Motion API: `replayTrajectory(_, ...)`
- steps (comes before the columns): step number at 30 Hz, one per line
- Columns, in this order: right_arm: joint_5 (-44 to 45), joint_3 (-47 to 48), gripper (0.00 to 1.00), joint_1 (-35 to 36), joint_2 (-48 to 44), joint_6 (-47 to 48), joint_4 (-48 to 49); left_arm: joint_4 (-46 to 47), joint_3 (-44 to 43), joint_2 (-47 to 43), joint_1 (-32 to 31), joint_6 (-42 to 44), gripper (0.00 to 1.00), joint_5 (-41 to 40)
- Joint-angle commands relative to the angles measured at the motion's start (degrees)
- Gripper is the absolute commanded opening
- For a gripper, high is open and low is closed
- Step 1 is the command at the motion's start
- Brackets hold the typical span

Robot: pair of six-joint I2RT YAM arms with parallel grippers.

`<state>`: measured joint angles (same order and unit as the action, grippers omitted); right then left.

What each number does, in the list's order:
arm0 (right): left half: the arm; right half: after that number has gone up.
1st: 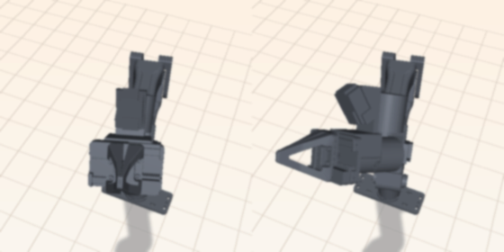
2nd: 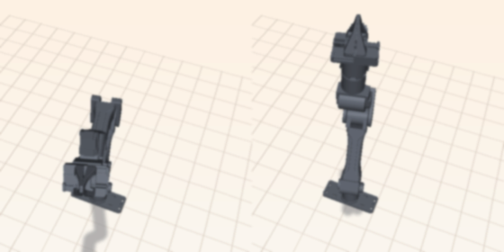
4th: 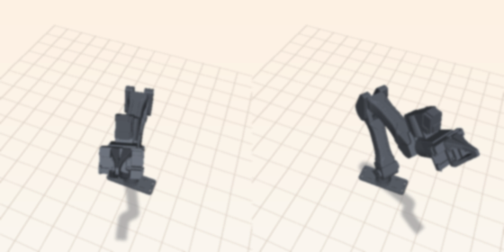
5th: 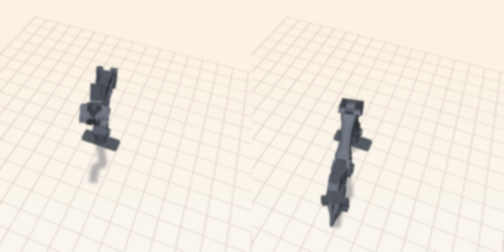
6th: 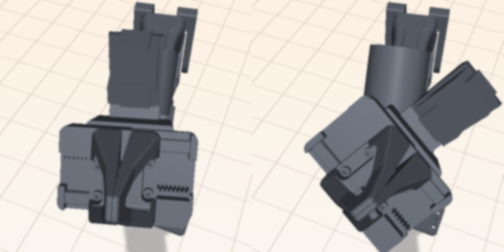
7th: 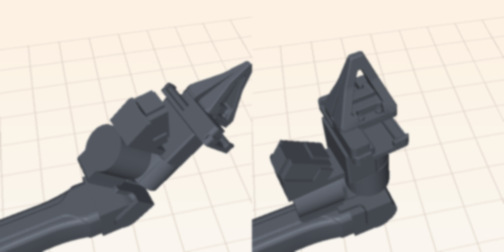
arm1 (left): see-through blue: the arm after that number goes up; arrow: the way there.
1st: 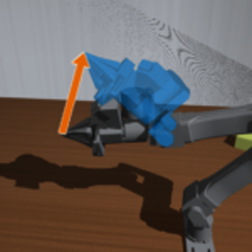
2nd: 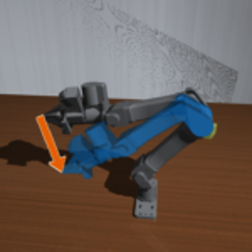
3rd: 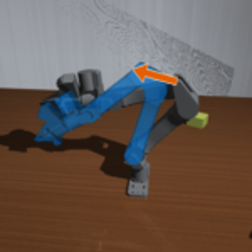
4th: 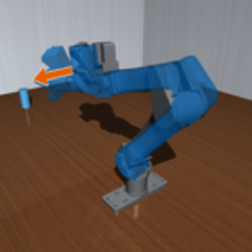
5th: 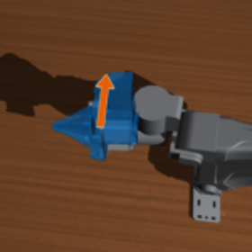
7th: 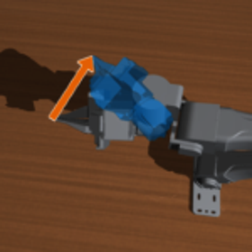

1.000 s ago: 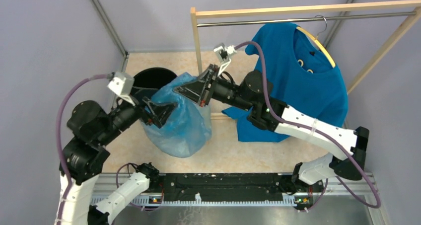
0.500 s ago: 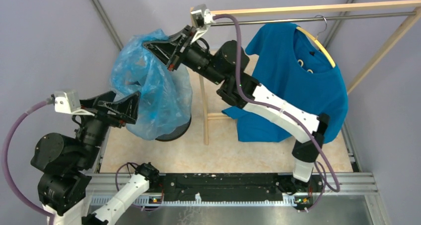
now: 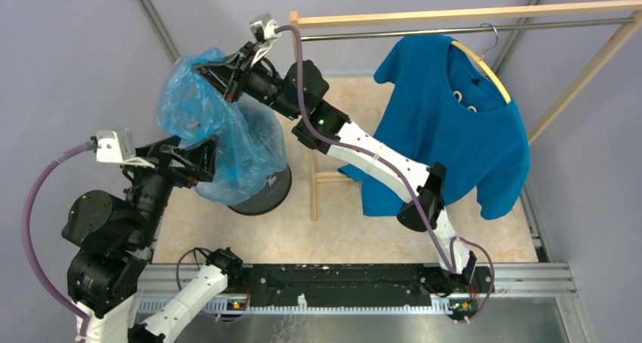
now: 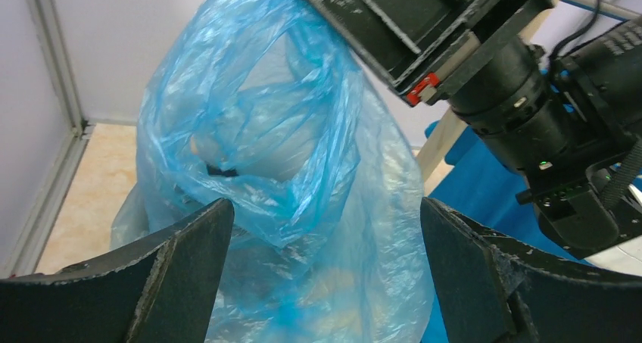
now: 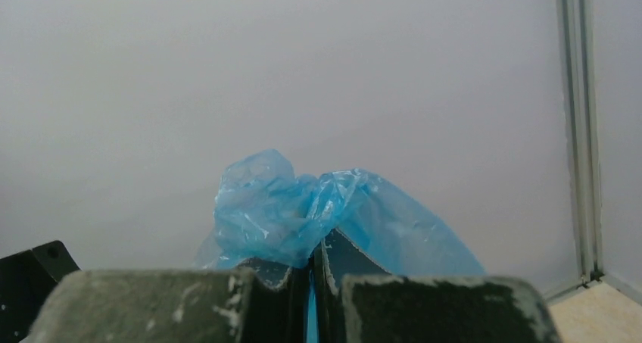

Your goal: Put the trash bags into the trash bin

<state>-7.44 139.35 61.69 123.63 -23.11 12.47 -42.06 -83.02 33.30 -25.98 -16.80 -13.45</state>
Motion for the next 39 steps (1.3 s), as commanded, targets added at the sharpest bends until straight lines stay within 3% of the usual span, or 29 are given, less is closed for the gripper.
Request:
replayTrajectory(1, 0.9, 7.6, 0.00, -0.6, 1.4, 1.0, 5.8, 0.7, -0.1, -0.2, 0.0, 3.0, 0.99, -4.7)
replayTrajectory(8, 2.0, 8.0, 0.00, -0.9, 2.2, 4.7, 10.5, -1.3, 4.4, 1.8, 0.0, 2.8, 0.98, -5.2)
replayTrajectory(15, 1.0, 2.5, 0.00, -2.5, 1.5, 7.1, 8.9, -3.1, 8.4, 0.3, 0.0, -0.2, 0.99, -4.8)
replayTrajectory(25, 0.8, -2.5, 0.00, -3.1, 1.4, 8.8, 5.1, -2.3, 13.5, 4.9, 0.0, -2.3, 0.99, -7.4)
replayTrajectory(30, 3.2, -15.6, 0.00, -3.1, -4.2, 8.8, 4.9, -0.3, 14.1, 8.6, 0.0, -0.7, 0.97, -10.2)
replayTrajectory(34, 5.5, -21.1, 0.00, -3.2, -6.9, 8.0, 0.7, -1.6, 12.9, 13.4, 0.0, -2.3, 0.88, -13.6)
replayTrajectory(39, 2.2, -26.3, 0.00, -4.0, -8.7, 1.5, -3.2, 1.0, 13.6, 10.4, 0.0, -2.0, 0.86, -9.8)
